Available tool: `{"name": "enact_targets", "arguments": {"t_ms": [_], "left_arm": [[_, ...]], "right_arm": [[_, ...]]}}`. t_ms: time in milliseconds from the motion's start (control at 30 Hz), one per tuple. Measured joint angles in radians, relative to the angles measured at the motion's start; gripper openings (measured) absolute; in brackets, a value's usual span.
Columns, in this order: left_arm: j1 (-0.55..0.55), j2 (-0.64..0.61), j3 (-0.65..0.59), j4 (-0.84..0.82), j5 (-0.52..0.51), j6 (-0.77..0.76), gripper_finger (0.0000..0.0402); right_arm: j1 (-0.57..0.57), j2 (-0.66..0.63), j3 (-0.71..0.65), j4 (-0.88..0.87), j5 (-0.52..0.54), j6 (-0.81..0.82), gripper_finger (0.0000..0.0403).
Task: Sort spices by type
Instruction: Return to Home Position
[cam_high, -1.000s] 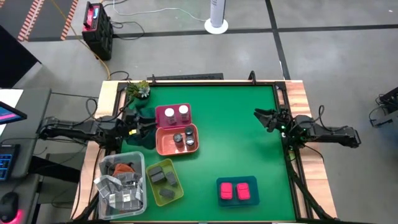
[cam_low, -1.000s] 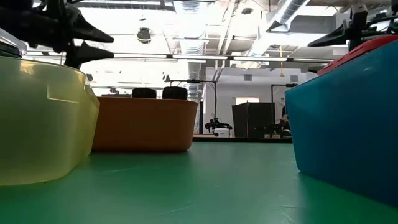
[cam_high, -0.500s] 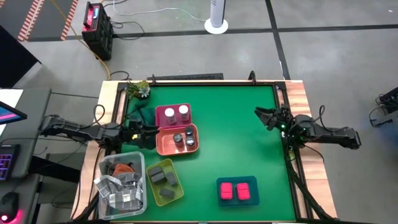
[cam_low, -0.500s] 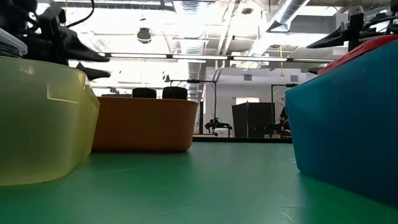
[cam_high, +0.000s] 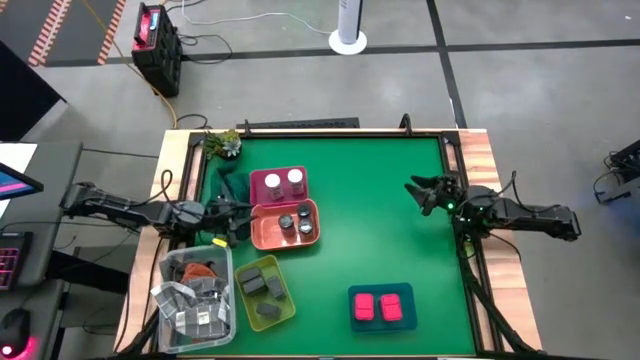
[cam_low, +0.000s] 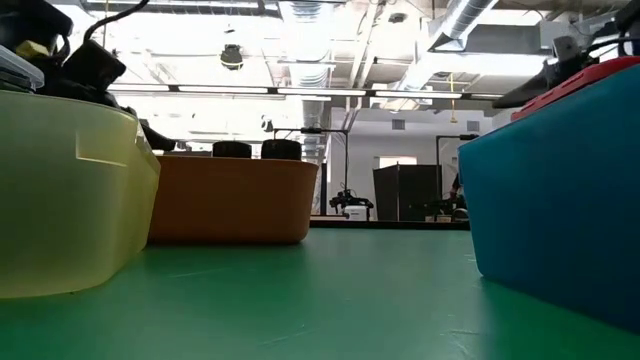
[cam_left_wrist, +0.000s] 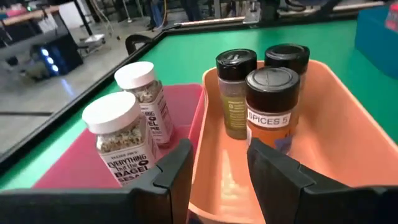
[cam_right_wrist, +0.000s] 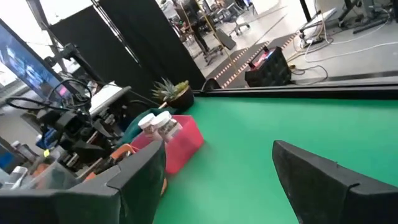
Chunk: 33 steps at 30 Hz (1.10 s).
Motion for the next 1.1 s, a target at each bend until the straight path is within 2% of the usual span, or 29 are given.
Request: {"name": "enact_targets", "arguments": {"t_ms": [1100], "left_arm": [[0.0,-0.001,0.0,-0.005,0.0,0.009,0.0142]], "right_arm": [[0.0,-0.001,0.002,-0.029,-0.002,0.0,0.0317]]}}
